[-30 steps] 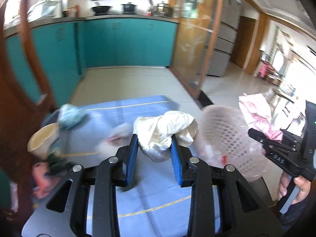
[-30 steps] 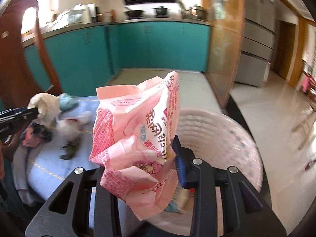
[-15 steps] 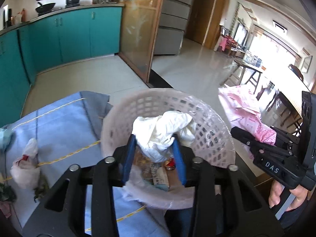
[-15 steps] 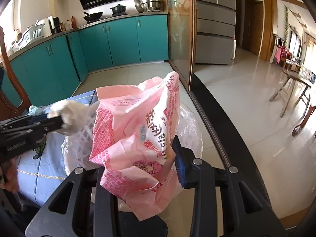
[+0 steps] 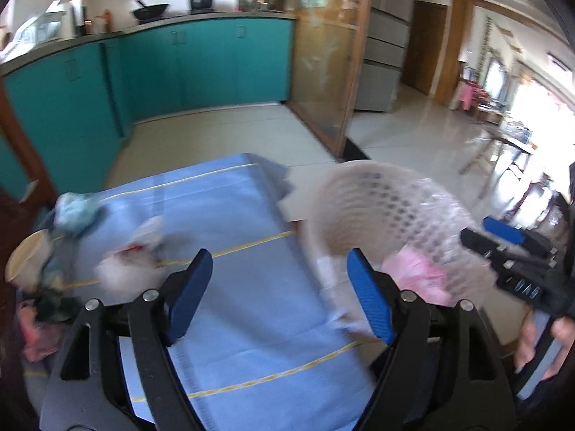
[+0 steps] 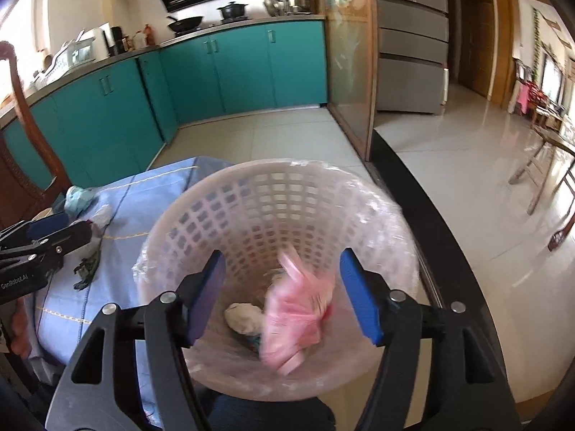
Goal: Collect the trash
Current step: 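Reach the right gripper to the blue face mask and grasp it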
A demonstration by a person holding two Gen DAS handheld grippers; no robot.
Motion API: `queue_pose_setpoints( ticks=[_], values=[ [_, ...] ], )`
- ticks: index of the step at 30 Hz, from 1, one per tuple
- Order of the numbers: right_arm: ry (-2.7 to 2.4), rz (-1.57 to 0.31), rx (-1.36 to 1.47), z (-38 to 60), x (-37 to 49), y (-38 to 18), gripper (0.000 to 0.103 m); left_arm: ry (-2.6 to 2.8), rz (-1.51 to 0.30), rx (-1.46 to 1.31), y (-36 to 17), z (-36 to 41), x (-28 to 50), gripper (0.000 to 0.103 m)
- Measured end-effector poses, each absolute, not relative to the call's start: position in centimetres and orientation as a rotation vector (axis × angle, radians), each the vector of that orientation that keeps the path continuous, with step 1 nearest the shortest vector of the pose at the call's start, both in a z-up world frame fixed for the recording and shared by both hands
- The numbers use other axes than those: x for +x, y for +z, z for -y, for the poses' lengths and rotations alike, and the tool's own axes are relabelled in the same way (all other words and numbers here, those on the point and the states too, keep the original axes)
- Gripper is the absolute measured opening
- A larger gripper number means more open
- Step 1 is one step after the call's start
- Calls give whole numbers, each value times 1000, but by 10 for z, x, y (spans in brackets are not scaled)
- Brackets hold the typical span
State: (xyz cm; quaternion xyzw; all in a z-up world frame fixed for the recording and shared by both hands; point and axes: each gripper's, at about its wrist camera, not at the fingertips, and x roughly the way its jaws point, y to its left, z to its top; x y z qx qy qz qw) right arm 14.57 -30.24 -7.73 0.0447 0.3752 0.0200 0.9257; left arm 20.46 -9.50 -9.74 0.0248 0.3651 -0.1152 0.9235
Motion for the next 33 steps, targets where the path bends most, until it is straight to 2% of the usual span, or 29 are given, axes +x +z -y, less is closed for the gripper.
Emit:
queue_pose_setpoints(
  ticks=[6, 11, 16, 23, 30, 32, 33],
  values=[
    [178, -769, 61, 250, 166, -66, 65, -95, -764, 82, -109, 33, 175, 80],
    [398, -748, 28, 166, 204, -48, 66, -38, -776, 88, -110, -3, 149, 81],
    [589, -788, 9, 54, 272, -46, 71, -16, -764, 94, -110, -29, 129, 82],
    [657, -973, -4, -95, 382, -96, 71, -50, -749, 83, -110, -58, 112, 82],
    [596, -1185, -41, -154, 421, -159, 71, -95, -743, 82, -113, -73, 104, 83],
    [582, -1191, -76, -154, 416, -162, 63, -96, -747, 73, -114, -77, 104, 83],
    [588, -1200, -87, -153, 413, -164, 50, -98, -750, 61, -115, -79, 105, 84]
  ],
)
